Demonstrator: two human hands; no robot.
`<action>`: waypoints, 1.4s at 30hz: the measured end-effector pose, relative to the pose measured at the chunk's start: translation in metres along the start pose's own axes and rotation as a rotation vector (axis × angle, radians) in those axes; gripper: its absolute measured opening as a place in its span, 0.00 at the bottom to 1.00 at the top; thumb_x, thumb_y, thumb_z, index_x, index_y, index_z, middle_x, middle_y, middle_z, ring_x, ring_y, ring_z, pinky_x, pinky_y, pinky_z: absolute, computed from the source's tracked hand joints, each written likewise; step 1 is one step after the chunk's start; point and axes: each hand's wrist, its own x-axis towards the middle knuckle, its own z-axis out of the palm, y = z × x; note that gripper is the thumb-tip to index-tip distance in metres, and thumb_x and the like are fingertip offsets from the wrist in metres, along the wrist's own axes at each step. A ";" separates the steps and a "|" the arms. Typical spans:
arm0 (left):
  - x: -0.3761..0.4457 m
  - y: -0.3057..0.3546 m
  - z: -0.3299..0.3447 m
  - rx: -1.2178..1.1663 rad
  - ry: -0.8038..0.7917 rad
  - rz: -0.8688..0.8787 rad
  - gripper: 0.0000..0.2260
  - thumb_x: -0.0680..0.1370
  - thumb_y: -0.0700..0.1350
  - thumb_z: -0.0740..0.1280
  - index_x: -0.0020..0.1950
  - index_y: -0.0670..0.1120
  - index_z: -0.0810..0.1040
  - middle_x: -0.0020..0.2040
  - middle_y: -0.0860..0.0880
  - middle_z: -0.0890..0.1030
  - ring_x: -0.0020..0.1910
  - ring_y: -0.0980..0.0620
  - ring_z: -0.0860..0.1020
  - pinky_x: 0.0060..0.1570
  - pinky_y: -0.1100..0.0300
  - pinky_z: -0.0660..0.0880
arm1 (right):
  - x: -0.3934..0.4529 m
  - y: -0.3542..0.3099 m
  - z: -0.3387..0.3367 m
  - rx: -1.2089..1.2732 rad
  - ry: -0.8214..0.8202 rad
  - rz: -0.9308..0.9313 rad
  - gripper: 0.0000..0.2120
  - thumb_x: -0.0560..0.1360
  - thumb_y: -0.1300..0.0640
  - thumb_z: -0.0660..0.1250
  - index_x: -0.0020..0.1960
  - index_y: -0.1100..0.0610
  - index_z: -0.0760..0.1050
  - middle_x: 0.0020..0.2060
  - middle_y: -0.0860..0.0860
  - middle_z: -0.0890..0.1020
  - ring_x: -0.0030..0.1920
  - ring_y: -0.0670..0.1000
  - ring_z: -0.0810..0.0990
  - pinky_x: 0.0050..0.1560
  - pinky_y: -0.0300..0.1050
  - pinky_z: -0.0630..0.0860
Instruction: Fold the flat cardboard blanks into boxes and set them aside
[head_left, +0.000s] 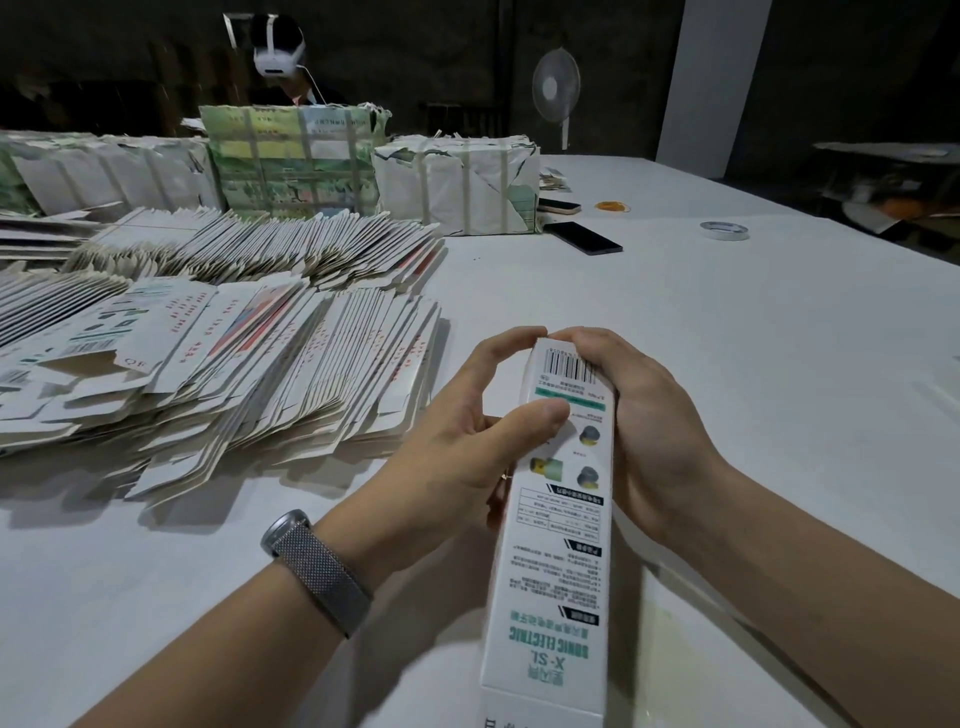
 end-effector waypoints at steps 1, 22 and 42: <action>0.000 0.000 0.000 -0.007 0.006 0.012 0.21 0.73 0.53 0.71 0.65 0.65 0.72 0.55 0.40 0.86 0.44 0.41 0.85 0.41 0.51 0.82 | -0.001 0.001 0.001 0.010 0.006 -0.004 0.11 0.82 0.48 0.61 0.47 0.51 0.79 0.37 0.54 0.80 0.36 0.56 0.81 0.40 0.52 0.80; -0.003 0.007 0.007 -0.027 0.167 0.074 0.18 0.73 0.53 0.71 0.60 0.65 0.73 0.49 0.37 0.85 0.45 0.20 0.78 0.41 0.17 0.68 | -0.007 0.007 0.005 -0.011 -0.091 -0.156 0.07 0.81 0.58 0.63 0.49 0.47 0.68 0.43 0.55 0.81 0.34 0.57 0.82 0.31 0.49 0.81; -0.001 0.005 0.007 0.102 0.373 0.160 0.16 0.76 0.55 0.72 0.59 0.55 0.71 0.39 0.43 0.86 0.30 0.47 0.83 0.27 0.58 0.78 | -0.002 0.008 0.002 -0.449 0.024 -0.157 0.13 0.79 0.42 0.64 0.58 0.46 0.78 0.55 0.48 0.82 0.52 0.50 0.84 0.46 0.44 0.82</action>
